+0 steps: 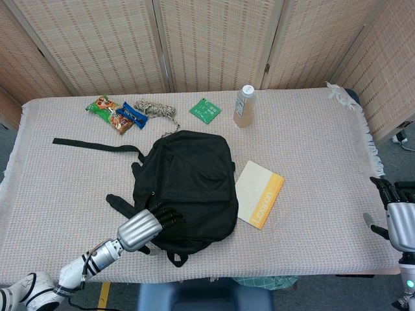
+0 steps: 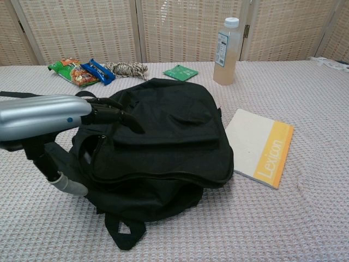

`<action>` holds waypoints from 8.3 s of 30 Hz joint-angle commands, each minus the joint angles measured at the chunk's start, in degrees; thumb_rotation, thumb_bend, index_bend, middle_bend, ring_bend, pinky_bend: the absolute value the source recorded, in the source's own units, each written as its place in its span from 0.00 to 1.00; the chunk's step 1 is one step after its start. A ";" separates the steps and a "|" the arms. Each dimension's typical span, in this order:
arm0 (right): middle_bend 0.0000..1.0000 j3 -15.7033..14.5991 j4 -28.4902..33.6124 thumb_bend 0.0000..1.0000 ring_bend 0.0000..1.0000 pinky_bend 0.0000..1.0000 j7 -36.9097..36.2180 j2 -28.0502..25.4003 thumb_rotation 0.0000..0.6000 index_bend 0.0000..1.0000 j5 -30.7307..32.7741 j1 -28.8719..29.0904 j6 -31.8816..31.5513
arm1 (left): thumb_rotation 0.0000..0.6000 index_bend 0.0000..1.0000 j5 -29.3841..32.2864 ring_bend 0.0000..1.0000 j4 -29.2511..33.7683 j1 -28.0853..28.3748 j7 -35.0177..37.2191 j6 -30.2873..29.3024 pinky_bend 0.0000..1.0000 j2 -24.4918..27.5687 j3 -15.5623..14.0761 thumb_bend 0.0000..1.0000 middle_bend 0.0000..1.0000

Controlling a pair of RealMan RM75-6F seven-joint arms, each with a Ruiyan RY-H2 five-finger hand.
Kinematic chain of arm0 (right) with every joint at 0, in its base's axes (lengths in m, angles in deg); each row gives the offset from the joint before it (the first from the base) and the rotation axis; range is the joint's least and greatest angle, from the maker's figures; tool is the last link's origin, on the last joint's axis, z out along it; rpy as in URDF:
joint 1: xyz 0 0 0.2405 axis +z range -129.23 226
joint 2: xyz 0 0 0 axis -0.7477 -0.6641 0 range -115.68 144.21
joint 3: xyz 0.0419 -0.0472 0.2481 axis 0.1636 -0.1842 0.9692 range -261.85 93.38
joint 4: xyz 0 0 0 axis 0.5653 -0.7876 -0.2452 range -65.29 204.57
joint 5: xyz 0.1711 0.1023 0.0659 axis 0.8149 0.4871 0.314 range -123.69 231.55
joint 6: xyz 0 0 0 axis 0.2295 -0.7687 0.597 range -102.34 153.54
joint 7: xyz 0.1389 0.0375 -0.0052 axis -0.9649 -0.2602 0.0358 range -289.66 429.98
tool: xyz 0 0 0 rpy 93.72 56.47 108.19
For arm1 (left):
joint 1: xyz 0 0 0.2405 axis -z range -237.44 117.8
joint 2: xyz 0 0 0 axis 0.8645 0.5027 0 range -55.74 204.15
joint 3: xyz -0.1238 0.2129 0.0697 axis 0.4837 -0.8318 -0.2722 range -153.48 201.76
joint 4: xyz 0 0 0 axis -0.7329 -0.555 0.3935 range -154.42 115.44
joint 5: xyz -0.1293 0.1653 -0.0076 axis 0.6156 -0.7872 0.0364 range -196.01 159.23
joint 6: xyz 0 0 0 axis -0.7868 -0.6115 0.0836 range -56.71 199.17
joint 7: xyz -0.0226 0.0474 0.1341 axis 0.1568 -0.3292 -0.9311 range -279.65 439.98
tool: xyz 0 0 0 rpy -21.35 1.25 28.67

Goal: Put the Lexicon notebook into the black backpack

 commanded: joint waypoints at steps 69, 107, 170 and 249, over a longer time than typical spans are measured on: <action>0.26 -5.38 -7.87 0.31 0.37 0.32 -5.90 6.12 1.00 0.19 -19.01 13.44 13.24 | 1.00 0.73 70.60 0.31 3.97 10.67 -1.31 0.42 0.13 -7.42 21.83 0.77 0.41; 0.19 -8.22 -49.19 0.30 0.26 0.27 -12.02 34.74 1.00 0.21 -18.55 25.69 17.87 | 1.00 0.72 95.27 0.30 -6.23 18.46 -14.41 -3.13 0.12 -12.78 24.77 0.77 0.41; 0.31 -7.82 -53.52 0.30 0.38 0.34 -13.85 38.86 1.00 0.42 -15.37 31.44 14.38 | 1.00 0.71 93.79 0.29 -5.38 16.73 -13.60 -1.71 0.11 -12.09 25.11 0.77 0.42; 0.52 -5.65 -28.21 0.48 0.56 0.50 -22.59 30.96 1.00 0.96 -27.58 29.13 -20.45 | 1.00 0.70 108.13 0.29 -3.65 24.89 -17.49 -2.07 0.11 -7.81 29.46 0.77 0.41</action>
